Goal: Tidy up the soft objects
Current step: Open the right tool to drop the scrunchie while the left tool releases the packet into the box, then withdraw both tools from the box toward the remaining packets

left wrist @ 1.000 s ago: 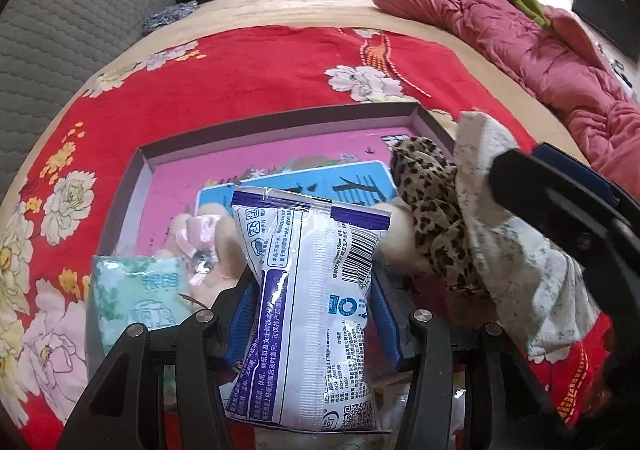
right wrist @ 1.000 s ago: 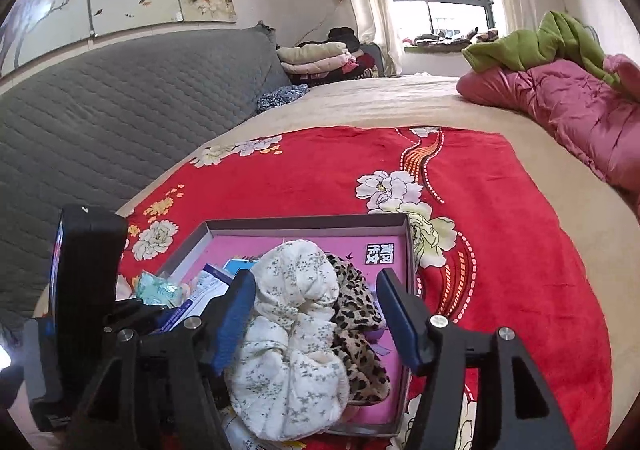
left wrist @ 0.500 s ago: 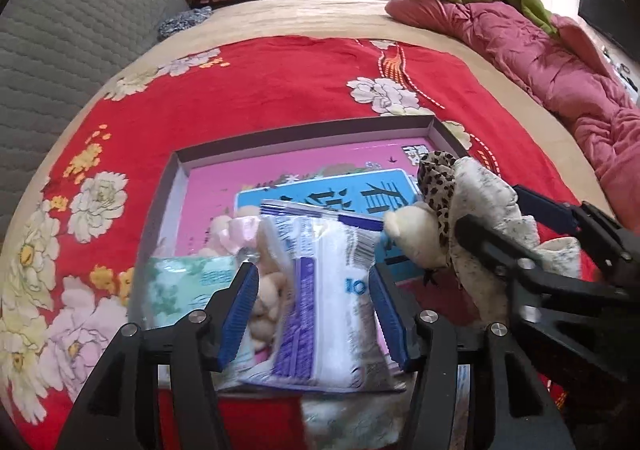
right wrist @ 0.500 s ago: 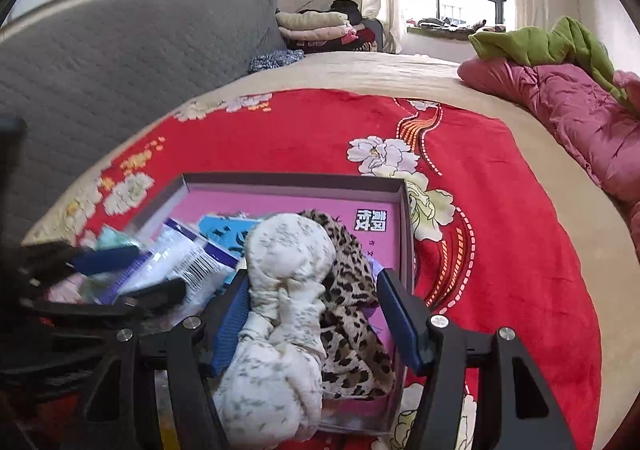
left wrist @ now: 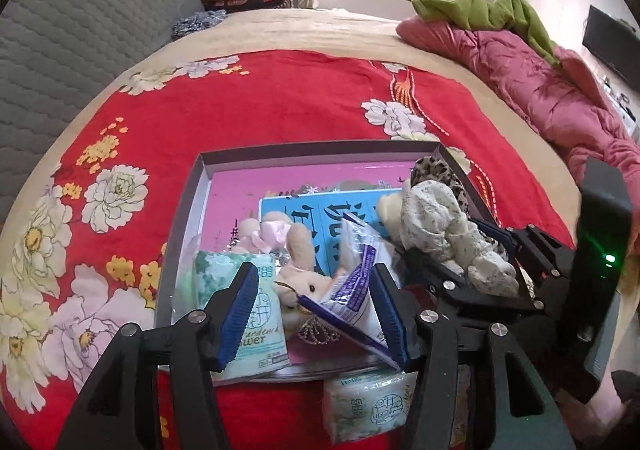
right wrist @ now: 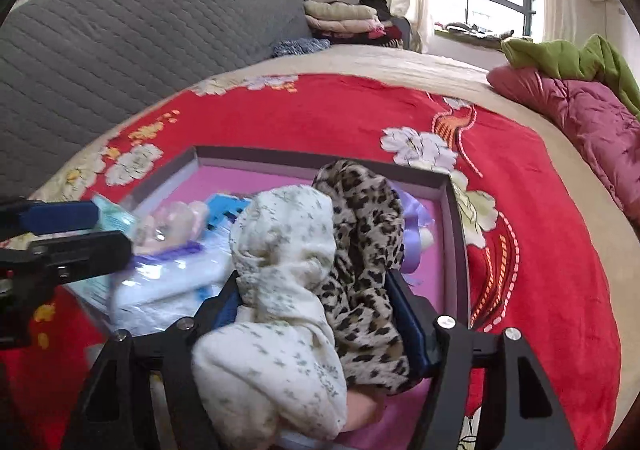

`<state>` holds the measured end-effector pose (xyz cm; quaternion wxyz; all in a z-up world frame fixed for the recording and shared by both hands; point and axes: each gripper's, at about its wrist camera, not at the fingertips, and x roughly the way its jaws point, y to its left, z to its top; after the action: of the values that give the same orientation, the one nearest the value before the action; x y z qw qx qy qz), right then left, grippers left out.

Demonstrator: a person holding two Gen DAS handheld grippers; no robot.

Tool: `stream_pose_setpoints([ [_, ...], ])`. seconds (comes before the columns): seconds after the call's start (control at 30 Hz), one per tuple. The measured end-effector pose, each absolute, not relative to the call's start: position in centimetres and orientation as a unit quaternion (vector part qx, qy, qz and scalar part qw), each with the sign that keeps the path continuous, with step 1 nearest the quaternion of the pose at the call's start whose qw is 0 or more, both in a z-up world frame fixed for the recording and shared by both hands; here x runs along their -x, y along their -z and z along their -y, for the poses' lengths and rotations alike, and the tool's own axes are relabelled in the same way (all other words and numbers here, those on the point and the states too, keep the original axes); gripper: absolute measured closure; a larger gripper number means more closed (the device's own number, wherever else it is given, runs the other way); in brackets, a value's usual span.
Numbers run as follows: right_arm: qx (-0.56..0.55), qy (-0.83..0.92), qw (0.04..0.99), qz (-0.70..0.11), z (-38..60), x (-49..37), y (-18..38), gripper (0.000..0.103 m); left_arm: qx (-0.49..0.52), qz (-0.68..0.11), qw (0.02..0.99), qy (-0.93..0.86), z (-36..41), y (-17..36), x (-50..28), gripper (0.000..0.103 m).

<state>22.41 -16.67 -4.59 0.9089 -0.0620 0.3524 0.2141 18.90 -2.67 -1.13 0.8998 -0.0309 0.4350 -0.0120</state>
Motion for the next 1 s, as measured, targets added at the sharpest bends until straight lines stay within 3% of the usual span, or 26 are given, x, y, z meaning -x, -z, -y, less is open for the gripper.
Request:
stream_pose_setpoints([
  [1.0, 0.035, -0.24, 0.923, -0.3, 17.8, -20.5, -0.2, 0.035, 0.028, -0.422, 0.906, 0.006, 2.7, -0.5, -16.7, 0.043],
])
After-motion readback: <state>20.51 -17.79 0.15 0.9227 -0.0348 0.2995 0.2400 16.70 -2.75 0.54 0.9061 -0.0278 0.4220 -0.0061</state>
